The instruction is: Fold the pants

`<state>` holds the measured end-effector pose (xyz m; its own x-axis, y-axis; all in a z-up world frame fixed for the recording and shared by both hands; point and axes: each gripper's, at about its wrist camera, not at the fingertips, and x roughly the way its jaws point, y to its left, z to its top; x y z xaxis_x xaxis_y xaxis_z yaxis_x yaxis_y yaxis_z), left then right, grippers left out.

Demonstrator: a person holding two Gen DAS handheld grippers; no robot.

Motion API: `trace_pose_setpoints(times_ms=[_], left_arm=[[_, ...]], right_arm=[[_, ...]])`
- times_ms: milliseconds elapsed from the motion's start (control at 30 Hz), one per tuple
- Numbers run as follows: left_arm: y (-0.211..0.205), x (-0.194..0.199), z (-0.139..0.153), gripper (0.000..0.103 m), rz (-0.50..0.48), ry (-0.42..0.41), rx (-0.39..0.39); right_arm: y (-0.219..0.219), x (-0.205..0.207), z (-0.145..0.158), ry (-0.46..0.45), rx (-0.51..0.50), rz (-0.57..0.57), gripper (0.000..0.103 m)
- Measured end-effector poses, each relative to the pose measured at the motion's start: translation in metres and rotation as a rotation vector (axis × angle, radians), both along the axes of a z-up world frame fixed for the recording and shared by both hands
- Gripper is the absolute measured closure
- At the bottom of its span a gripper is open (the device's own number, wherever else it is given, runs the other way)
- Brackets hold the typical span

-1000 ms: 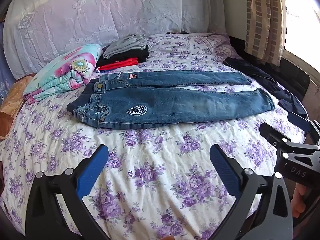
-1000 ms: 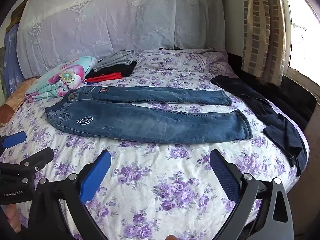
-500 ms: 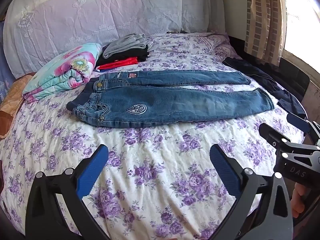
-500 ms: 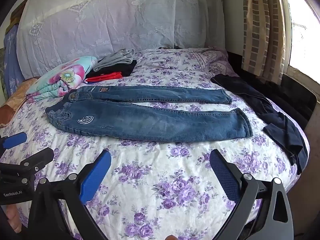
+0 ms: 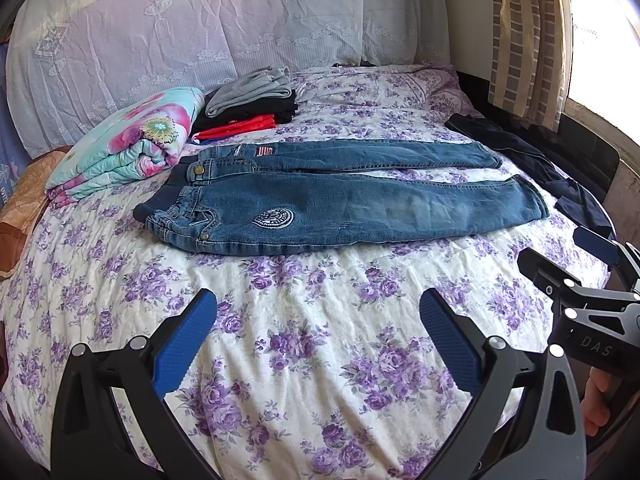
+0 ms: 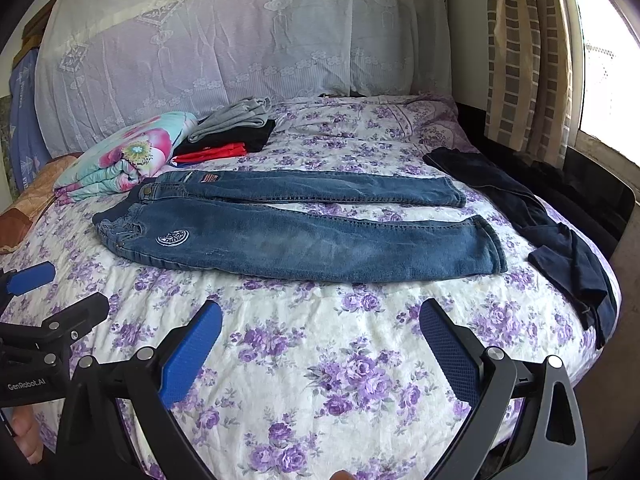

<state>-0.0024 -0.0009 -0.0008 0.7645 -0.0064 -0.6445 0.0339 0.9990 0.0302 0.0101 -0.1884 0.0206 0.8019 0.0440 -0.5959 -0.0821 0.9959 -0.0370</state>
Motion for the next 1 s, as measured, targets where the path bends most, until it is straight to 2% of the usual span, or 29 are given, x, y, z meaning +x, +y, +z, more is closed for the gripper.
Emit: trace_pose_setpoints(times_ms=[1000], left_arm=[[0.0037, -0.0022, -0.0013, 0.004, 0.014, 0.015, 0.008]], right_arm=[[-0.0043, -0.0015, -0.0064, 0.016, 0.016, 0.004, 0.003]])
